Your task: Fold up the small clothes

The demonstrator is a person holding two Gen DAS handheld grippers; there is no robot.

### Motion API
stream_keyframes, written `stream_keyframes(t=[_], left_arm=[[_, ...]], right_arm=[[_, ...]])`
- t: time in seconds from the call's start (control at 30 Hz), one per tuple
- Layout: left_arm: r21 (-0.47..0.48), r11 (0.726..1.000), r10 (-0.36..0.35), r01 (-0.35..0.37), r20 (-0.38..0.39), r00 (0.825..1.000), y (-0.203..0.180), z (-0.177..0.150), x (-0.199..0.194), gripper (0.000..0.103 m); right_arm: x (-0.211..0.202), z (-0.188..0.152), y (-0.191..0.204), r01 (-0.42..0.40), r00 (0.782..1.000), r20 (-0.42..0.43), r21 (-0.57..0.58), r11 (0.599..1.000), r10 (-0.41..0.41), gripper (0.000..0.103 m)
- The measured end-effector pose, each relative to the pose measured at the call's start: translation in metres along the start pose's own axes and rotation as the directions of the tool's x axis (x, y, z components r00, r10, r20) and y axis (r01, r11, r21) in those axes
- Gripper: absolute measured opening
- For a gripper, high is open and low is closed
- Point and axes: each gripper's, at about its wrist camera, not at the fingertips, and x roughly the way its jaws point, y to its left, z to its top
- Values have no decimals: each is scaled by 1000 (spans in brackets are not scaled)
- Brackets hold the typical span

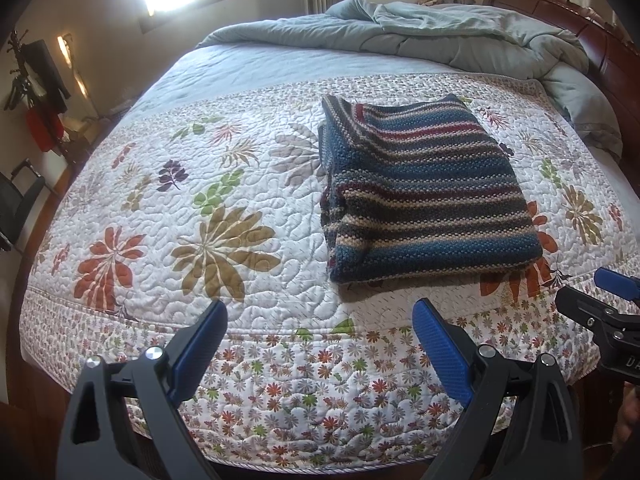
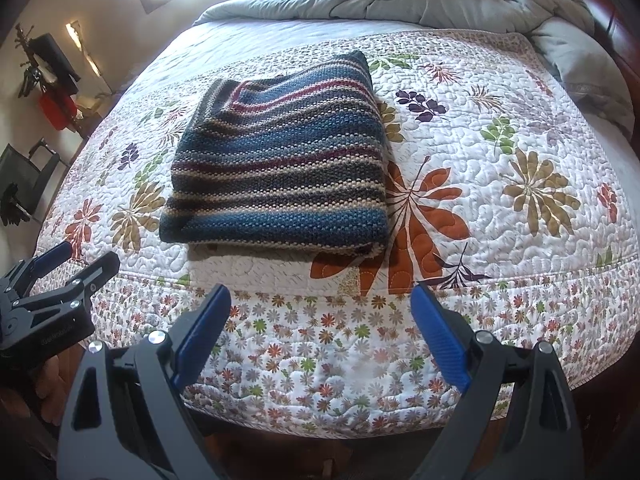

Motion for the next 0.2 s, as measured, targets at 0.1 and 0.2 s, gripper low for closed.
stream_keyframes(t=[0.1,0.2], left_arm=[[-1,1000,0,0,-2,1000,0,0,0,94],[-2,1000,-1,1,-2,1000,0,0,0,94]], right_arm=[[1,-1,-1,0,1000,-2,1,1000,0,91],[1,-1,-2,-2,1000,-1,3,1000,2,91]])
